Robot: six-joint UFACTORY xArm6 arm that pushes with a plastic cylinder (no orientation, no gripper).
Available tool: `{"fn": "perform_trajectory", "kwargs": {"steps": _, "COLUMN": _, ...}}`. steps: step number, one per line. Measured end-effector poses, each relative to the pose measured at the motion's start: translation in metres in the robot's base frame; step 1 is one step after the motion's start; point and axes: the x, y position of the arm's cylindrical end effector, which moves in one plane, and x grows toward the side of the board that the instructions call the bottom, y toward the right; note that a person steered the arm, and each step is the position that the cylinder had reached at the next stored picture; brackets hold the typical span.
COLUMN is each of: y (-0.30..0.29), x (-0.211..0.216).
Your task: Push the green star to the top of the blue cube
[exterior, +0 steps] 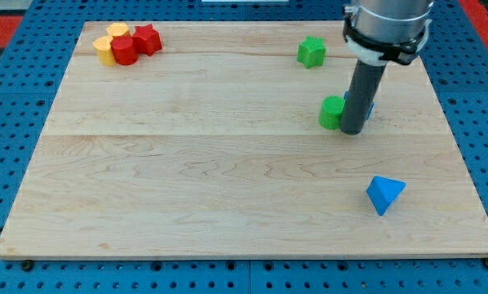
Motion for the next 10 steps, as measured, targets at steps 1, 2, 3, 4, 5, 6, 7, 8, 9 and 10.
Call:
{"fn": "perform_trajectory", "kwargs": {"steps": 1, "y": 0.05, "x": 0.005}}
{"fn": "perform_trajectory", "kwargs": {"steps": 2, "y": 0.162, "x": -0.002}}
{"fn": "perform_trajectory", "kwargs": {"steps": 3, "y": 0.146, "x": -0.048}}
{"fn": "perform_trajectory", "kwargs": {"steps": 4, "y": 0.119, "x": -0.109}}
{"fn": "perform_trajectory", "kwargs": {"steps": 5, "y": 0.096, "x": -0.158}}
{"fn": "perform_trajectory", "kwargs": {"steps": 6, "y": 0.025, "x": -0.177}}
{"fn": "perform_trajectory", "kwargs": {"steps": 7, "y": -0.044, "x": -0.188}}
{"fn": "perform_trajectory", "kwargs": {"steps": 8, "y": -0.085, "x": -0.188}}
{"fn": "perform_trajectory", "kwargs": {"steps": 9, "y": -0.085, "x": -0.166}}
{"fn": "perform_trajectory", "kwargs": {"steps": 10, "y": -0.065, "x": -0.134}}
